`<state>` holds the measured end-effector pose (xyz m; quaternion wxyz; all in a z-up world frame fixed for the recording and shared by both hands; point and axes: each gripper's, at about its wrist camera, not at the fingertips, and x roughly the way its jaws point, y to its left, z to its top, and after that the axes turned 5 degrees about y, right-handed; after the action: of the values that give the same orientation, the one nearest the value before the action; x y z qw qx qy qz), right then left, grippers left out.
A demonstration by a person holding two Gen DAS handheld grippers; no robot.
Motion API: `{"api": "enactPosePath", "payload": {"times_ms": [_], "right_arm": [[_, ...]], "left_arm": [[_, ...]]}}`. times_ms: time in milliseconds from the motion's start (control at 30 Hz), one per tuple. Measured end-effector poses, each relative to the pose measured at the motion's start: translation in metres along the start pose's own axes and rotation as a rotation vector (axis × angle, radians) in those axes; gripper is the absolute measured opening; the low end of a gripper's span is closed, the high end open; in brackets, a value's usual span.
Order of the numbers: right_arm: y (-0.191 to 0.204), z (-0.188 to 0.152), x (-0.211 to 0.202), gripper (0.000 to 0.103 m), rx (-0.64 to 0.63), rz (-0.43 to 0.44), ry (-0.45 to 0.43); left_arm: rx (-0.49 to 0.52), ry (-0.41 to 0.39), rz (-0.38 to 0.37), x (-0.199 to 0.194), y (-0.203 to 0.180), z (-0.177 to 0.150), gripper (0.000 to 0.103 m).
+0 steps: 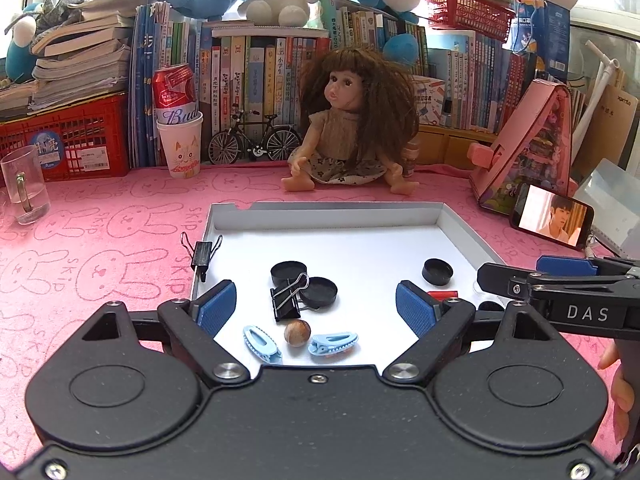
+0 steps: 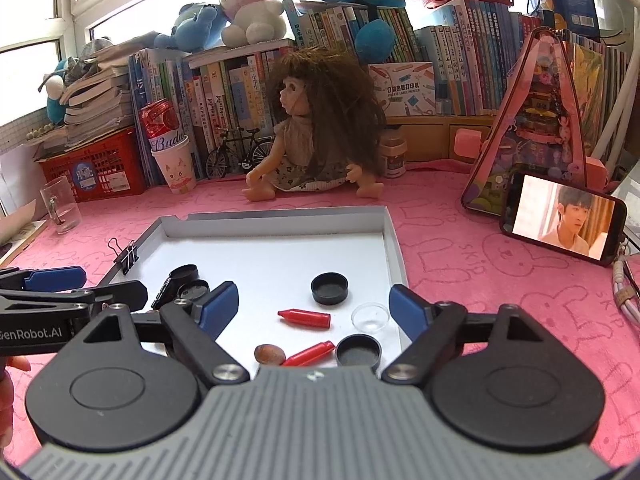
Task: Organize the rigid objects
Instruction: 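Withdraw both open tools up and away from the white box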
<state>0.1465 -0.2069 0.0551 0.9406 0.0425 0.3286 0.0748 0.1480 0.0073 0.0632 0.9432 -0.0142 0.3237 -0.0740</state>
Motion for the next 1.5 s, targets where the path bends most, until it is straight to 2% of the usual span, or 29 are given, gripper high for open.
{"api": "enactPosePath", "payload": {"times_ms": [333, 700, 1100, 1500], "right_arm": [[0.002, -0.016, -0.012, 0.092, -0.008, -0.006, -0.011], [0.006, -0.039, -0.024, 0.095, -0.008, -0.078, -0.033], [0.006, -0.067, -0.018, 0.096, 0.004, -0.092, 0.012], [0.007, -0.078, -0.007, 0.099, -0.005, -0.114, 0.057]], "left_arm": [[0.009, -0.004, -0.017, -0.013, -0.003, -0.014, 0.086], [0.002, 0.006, -0.013, -0.025, -0.007, -0.040, 0.087], [-0.004, 0.036, 0.027, -0.022, -0.009, -0.073, 0.087], [-0.022, 0.087, 0.054, -0.006, -0.003, -0.084, 0.088]]}}
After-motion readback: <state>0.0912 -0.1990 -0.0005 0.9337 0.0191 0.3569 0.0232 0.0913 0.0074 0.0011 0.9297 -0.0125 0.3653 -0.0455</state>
